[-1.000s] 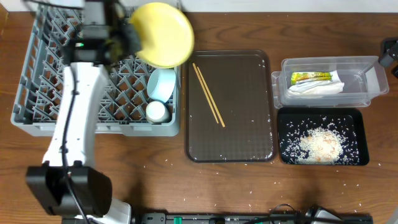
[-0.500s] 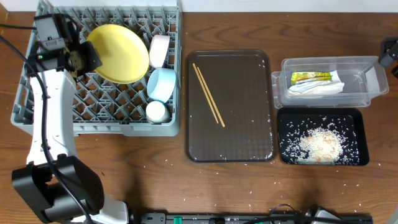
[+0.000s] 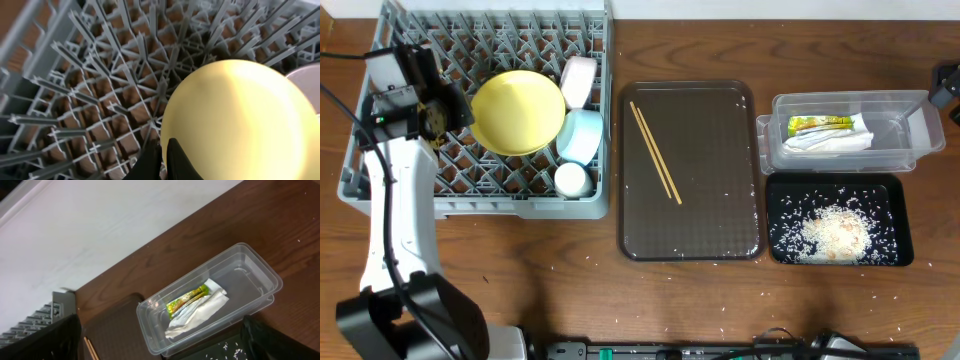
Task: Sort waste into correct bins and load items into the dishwasher
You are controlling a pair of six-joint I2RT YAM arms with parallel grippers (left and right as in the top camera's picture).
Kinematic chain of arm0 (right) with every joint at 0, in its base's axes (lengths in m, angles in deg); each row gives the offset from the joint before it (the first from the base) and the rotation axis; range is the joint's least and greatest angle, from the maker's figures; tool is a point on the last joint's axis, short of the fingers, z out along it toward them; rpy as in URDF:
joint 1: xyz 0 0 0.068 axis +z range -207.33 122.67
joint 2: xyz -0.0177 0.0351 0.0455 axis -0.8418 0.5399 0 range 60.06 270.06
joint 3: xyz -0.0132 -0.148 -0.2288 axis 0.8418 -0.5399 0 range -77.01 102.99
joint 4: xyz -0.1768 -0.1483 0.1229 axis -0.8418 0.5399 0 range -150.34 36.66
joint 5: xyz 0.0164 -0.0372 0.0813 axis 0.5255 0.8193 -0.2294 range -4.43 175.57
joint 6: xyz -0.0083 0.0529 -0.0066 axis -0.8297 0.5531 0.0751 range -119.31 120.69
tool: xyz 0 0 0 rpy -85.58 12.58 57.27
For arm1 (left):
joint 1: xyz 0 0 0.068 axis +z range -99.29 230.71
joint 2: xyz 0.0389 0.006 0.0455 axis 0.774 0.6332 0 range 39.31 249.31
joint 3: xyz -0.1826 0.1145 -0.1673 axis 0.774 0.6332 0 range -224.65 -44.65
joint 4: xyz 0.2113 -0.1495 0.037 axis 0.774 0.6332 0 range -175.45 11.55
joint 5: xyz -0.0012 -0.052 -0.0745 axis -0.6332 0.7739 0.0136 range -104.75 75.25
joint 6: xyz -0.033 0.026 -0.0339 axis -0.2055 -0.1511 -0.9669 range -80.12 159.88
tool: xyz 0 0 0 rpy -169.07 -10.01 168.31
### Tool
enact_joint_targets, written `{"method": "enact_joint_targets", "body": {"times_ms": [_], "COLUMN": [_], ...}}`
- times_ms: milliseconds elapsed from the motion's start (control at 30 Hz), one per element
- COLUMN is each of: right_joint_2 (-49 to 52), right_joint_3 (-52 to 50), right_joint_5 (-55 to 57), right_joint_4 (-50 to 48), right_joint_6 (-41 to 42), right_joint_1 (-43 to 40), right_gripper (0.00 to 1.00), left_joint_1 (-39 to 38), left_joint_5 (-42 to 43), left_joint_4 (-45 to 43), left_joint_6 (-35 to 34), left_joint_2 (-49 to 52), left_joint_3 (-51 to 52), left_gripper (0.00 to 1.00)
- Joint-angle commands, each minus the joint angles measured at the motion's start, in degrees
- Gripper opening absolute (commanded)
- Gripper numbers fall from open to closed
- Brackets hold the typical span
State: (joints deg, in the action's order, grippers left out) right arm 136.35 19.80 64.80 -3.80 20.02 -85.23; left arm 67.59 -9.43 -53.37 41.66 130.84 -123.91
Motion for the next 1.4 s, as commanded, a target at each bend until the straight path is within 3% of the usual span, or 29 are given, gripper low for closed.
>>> {"method": "enact_joint_targets", "body": {"times_ms": [0,133,167,300,333,433,600,767,1000,1300,1367], "right_joint_2": [0.11,0.11,0.11,0.11,0.11,0.11,0.11,0.11,0.11,0.11,0.11], "right_joint_3": [0.79,0.79,0.79,0.79,0.79,0.79,0.79,0.79,0.79,0.79,0.79], "right_joint_5": [-0.02,-0.02,-0.02,-0.02,-0.02,-0.02,-0.02,-0.02,-0.02,-0.02,-0.02], "right_joint_4": [0.07,0.07,0.07,0.07,0.07,0.07,0.07,0.07,0.07,0.07,0.07], "right_joint_6": [0.57,0.57,0.55,0.57,0.55,0.57,0.57,0.57,0.57,0.55,0.55], "right_joint_1": [-0.59,-0.59,-0.59,-0.59,-0.59,-0.59,-0.59,-0.59,-0.59,-0.59,-0.59], "right_gripper": [0.99,0.99,0.99,0.99,0.99,0.99,0.99,0.99,0.99,0.99,0.99], "left_joint_1": [0.17,0.04,0.02,0.02,0.02,0.02,0.04,0.02,0.02,0.02,0.02], "left_joint_5": [-1.53,-1.31,-1.27,-0.61,0.94,5.57,5.66,6.97,7.74,7.74,7.74], "left_joint_4": [-0.35,-0.2,0.11,1.14,1.2,0.98,1.01,1.03,0.33,-2.51,-2.93], "left_joint_6": [2.34,2.16,1.31,-6.43,-7.63,-10.01,-16.87,-21.44,-22.29,-22.29,-22.29], "left_joint_2": [-0.94,-0.92,-0.87,-0.83,-0.74,0.02,4.48,9.75,13.7,16.65,16.7], "left_joint_3": [0.61,1.53,1.66,1.92,1.92,1.92,1.92,1.92,1.92,1.92,1.92], "left_gripper": [0.08,0.07,0.12,0.58,0.63,0.69,0.75,0.75,0.73,0.49,0.38]}}
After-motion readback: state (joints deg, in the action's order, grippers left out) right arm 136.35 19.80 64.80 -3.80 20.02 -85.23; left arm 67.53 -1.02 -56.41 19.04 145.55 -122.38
